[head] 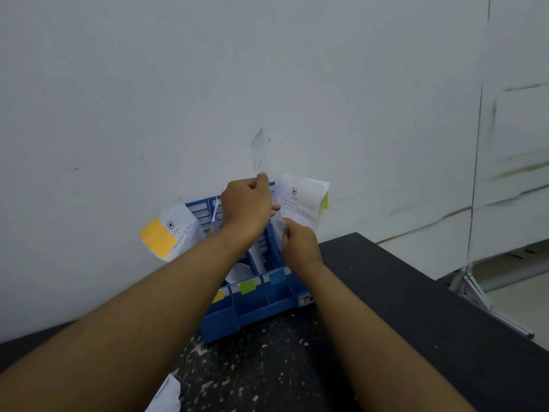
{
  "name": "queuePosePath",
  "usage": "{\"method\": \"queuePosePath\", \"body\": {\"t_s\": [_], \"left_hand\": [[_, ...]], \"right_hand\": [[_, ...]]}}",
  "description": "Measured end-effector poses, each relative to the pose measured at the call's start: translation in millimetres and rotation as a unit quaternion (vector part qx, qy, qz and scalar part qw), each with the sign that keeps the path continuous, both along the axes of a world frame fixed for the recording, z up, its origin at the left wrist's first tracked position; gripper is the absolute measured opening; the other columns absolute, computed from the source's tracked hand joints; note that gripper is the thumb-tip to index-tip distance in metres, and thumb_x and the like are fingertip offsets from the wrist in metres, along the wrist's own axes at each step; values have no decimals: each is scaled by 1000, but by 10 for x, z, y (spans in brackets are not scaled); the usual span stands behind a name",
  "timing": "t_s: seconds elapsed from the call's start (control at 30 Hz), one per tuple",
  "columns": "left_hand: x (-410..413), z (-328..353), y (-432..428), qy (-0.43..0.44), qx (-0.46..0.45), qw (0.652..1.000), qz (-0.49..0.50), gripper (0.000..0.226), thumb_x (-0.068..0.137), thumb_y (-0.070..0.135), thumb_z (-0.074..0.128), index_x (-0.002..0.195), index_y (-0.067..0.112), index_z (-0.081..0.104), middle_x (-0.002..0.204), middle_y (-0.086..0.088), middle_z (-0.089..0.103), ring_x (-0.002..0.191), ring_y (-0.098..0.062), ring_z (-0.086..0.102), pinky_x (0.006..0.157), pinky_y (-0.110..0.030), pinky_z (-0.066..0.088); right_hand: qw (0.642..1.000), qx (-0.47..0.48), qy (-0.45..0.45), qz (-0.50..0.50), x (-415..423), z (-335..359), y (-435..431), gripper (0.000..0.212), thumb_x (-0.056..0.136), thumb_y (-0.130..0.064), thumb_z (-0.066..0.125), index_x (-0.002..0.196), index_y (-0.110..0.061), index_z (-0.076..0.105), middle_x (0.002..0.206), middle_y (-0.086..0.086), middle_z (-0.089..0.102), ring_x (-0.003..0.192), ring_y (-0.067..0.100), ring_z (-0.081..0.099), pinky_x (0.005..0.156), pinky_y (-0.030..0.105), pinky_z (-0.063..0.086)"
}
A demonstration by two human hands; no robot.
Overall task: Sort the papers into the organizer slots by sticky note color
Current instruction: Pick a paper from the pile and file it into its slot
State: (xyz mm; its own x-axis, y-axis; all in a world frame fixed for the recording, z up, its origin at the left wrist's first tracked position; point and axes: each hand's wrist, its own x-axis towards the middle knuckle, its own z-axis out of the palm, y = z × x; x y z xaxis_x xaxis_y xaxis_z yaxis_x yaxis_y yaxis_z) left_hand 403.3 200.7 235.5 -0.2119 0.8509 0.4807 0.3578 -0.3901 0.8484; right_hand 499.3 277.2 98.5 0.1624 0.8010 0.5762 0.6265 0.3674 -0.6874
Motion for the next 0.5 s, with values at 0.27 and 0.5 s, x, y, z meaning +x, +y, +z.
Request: {"method": "queuePosePath", "body": {"t_s": [0.27, 0.5], "left_hand": [[-41, -414, 154, 45, -47, 997, -51, 49, 108, 42, 53, 146, 11, 61, 138, -5, 69, 67, -9, 78, 59, -25, 63], [-442, -743, -54, 40, -68, 996, -38, 36, 108, 22, 56, 143, 13, 62, 115, -4, 75, 78, -18, 79, 71, -39, 67]], "right_hand": [[995, -102, -2, -19, 27, -274, 58, 35, 102, -10, 50, 135, -5, 62, 116, 17, 70, 103, 33, 67, 78, 31, 49], [994, -99, 29, -43, -62, -229, -138, 34, 101, -14, 55, 134, -9, 62, 120, 15, 69, 108, 33, 66, 80, 30, 47]]}}
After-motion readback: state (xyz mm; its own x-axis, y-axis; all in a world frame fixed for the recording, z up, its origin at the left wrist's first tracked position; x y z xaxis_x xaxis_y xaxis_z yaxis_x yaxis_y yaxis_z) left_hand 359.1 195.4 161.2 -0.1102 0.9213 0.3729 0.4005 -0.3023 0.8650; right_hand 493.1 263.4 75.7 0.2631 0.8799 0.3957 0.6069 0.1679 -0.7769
